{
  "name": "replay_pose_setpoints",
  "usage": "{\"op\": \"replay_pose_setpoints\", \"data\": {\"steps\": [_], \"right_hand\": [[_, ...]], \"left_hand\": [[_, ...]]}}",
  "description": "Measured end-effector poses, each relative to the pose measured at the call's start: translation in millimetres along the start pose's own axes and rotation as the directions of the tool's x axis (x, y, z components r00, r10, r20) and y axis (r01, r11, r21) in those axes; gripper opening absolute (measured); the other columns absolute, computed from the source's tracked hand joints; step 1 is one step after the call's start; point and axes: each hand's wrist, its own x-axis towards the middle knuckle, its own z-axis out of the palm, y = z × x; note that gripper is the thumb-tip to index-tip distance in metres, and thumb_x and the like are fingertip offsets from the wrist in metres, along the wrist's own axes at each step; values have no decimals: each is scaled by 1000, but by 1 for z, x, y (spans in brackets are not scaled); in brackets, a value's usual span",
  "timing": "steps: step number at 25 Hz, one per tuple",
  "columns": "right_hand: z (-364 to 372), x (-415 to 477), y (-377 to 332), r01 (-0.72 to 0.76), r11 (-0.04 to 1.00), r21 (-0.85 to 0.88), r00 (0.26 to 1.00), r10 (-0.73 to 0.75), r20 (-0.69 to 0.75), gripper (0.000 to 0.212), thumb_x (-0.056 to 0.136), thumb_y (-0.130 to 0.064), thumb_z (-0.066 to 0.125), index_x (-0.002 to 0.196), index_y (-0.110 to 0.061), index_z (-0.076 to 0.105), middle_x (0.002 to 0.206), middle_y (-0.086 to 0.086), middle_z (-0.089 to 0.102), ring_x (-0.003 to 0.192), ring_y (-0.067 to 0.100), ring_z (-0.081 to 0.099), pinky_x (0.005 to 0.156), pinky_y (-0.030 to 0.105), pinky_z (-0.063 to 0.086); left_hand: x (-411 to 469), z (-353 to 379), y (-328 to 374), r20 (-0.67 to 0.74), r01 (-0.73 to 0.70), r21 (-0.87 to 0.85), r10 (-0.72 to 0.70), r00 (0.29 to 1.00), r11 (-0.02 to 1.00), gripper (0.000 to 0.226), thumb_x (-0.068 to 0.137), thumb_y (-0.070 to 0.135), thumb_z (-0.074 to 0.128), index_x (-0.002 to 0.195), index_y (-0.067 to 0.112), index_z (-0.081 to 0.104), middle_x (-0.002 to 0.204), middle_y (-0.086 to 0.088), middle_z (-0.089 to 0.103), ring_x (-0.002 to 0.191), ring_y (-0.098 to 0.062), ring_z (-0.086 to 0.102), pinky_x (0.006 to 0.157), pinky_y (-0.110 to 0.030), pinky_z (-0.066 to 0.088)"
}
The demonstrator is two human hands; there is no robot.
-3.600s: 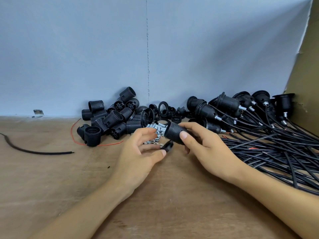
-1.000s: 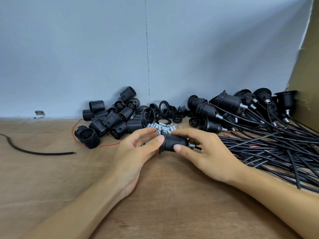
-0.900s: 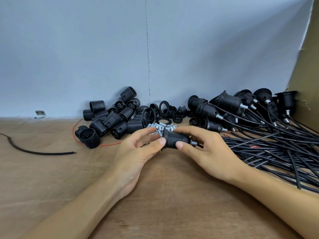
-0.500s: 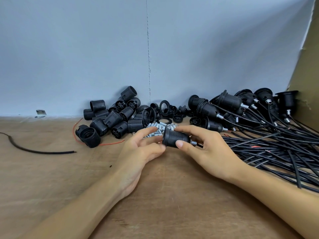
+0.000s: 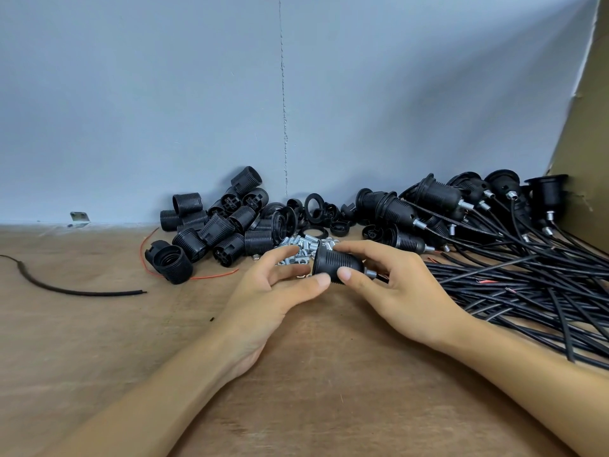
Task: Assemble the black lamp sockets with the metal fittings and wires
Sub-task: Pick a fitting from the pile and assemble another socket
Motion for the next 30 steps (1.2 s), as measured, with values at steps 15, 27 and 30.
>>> {"op": "replay_pose_setpoints", "data": {"steps": [15,27,30], "right_hand": [[-1,0,1,-25,999,34,999,26,-26,32,94,-33,65,126,-29,66,113,-24,69,107,-8,61,90,8,43],[0,1,2,-23,998,59,1000,23,-5,33,95,-35,64,127,-30,65,116,-24,68,111,-7,61,93,11,44],[0,2,3,-27,997,76,999,29,-30,32,95,-34,65,126,-31,65,113,-25,69,109,-6,62,89,9,44]], "left_hand": [[1,0,0,-29,-7,125,11,1000,992,56,82,2,79,130,24,59,114,-5,74,99,-14,74,87,-27,57],[-1,2,-1,-31,-24,98,27,999,995,58,76,24,90,126,25,63,107,0,76,96,-13,75,86,-27,59],[0,0,-3,-26,-5,162,9,1000,987,59,81,-9,76,127,25,60,109,-2,74,95,-12,75,72,-16,56]]}}
